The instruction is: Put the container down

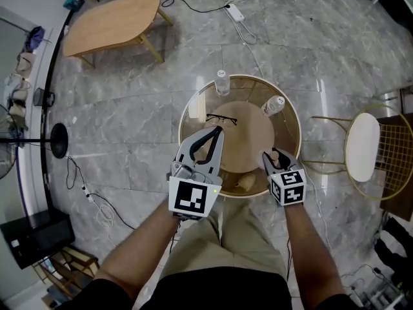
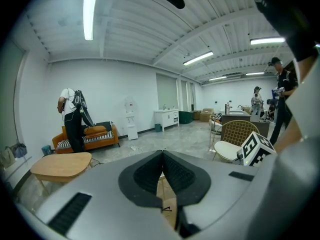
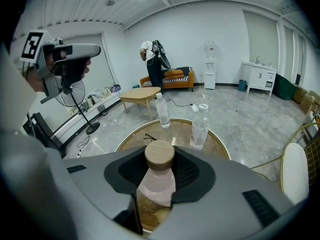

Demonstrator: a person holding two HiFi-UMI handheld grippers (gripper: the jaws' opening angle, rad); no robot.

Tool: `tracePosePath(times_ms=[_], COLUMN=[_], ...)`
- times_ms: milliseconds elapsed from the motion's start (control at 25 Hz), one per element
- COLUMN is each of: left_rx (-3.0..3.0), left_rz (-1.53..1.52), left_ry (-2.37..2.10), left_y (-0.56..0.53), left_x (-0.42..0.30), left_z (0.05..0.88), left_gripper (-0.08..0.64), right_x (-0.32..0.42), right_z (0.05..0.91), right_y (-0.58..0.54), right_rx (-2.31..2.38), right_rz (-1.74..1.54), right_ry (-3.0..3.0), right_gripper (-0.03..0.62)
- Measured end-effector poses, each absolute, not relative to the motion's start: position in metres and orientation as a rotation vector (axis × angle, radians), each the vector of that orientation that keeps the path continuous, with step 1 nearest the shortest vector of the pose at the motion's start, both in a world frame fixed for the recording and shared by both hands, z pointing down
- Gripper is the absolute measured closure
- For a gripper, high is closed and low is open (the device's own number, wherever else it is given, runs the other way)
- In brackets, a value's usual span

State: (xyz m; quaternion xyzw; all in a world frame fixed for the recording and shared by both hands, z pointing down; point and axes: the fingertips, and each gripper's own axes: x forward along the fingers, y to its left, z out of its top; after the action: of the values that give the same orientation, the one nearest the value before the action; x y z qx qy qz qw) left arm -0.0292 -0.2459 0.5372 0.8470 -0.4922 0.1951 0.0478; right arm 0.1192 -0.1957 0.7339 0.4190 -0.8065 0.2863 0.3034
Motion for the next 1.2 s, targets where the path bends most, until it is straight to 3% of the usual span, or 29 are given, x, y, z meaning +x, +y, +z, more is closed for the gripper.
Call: tracePosePath(times_ms=[1200], left_rx=[2.474], left_rz=[0.648], left_ry=[-1.517], left_y=[-0.253], left_x=[-0.042], left_z=[0.598], left_gripper=[0.545], right_x=[0.122], right_z=[0.861], right_y=[-0.202], right_rx=[1.021], right_rz=[0.855], right_ry=[-1.965], right_gripper=[0.445])
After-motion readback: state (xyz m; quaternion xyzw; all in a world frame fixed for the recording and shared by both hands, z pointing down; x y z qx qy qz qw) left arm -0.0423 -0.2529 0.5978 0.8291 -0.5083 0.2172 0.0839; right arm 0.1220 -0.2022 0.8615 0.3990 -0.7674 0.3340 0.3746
